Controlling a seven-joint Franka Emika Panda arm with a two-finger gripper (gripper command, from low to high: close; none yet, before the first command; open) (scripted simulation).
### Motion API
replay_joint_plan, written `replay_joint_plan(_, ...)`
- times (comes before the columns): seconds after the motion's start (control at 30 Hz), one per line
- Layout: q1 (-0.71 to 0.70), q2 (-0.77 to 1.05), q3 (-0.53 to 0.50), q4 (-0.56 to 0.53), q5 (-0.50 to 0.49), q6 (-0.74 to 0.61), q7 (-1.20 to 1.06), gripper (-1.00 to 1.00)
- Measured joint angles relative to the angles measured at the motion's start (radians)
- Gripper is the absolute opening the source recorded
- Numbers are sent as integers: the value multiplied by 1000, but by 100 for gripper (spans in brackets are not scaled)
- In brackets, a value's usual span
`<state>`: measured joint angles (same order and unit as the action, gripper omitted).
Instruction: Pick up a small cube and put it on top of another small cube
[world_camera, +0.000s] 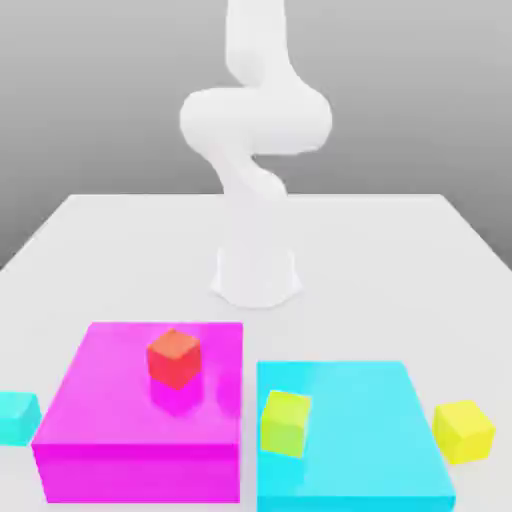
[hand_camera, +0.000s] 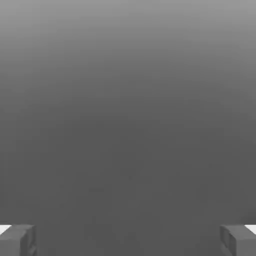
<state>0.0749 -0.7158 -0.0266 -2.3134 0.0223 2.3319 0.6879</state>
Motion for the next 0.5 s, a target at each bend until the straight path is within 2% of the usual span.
replay_joint_plan(0.27,219,275,-61,-43,85,102,-374,0)
replay_joint_plan(0.5,354,510,-56,-79,151,188,-690,0)
